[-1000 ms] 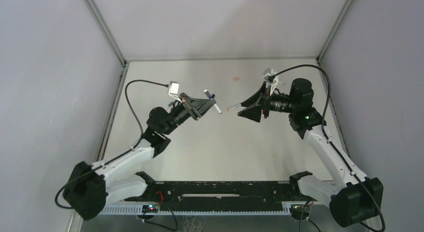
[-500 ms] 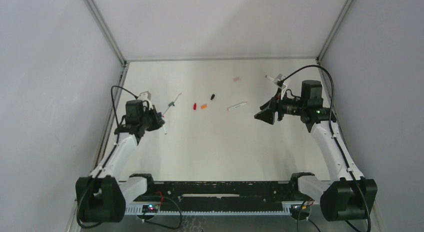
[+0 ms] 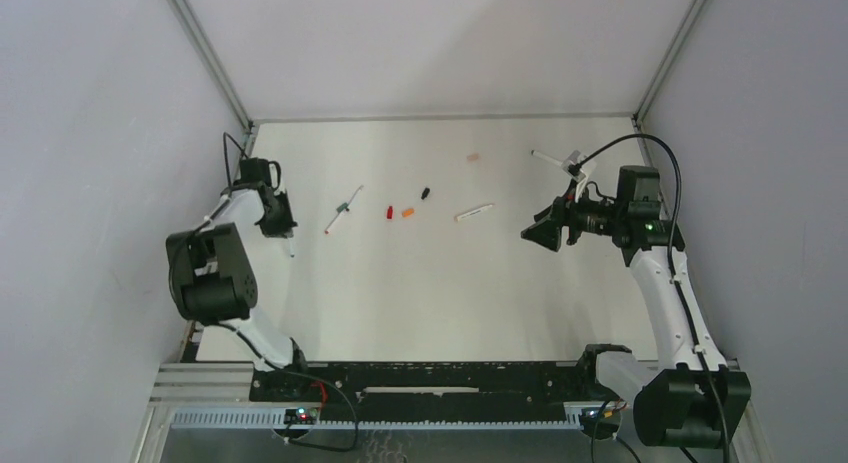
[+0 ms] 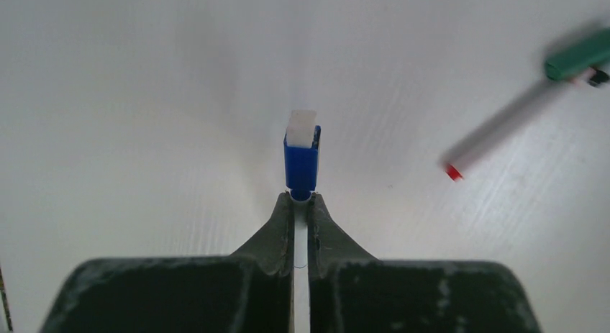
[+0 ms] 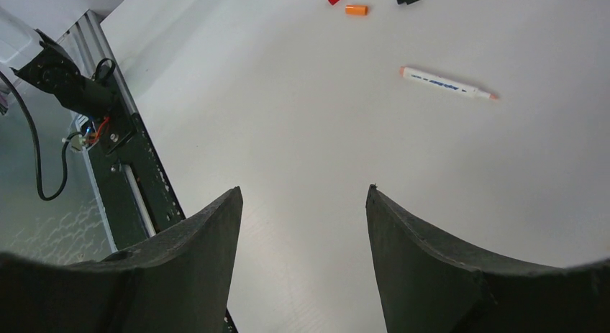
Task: Insert the pens into the pen caps
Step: Place the pen at the center of the board, then pick up the pen from the center of the board.
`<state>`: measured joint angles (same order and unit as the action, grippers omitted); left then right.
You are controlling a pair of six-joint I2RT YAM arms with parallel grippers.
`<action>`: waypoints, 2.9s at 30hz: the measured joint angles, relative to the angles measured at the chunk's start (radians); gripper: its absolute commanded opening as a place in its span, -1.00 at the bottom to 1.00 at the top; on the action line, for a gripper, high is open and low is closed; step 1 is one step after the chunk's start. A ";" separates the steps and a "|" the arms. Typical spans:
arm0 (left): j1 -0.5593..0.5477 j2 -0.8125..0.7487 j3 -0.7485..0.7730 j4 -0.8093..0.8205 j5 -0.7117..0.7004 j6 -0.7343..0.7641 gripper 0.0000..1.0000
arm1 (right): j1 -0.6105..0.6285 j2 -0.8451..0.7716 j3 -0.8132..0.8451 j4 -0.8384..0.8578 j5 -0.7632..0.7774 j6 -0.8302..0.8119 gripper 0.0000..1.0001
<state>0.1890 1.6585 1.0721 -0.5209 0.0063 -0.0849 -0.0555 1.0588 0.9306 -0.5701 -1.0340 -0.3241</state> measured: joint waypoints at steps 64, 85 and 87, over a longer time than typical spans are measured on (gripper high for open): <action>-0.301 0.180 0.264 -0.076 -0.049 0.009 -0.11 | -0.171 0.060 0.011 -0.111 -0.055 -0.116 0.29; -0.306 0.372 0.399 -0.222 -0.064 0.102 -0.43 | -0.125 -0.006 -0.035 -0.054 -0.084 -0.067 0.29; -0.306 0.372 0.407 -0.230 -0.064 0.104 -0.56 | -0.125 -0.006 -0.036 -0.047 -0.089 -0.056 0.28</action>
<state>-0.1169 2.0308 1.4796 -0.7506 -0.0578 0.0189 -0.1806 1.0527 0.8948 -0.6167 -1.1225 -0.3801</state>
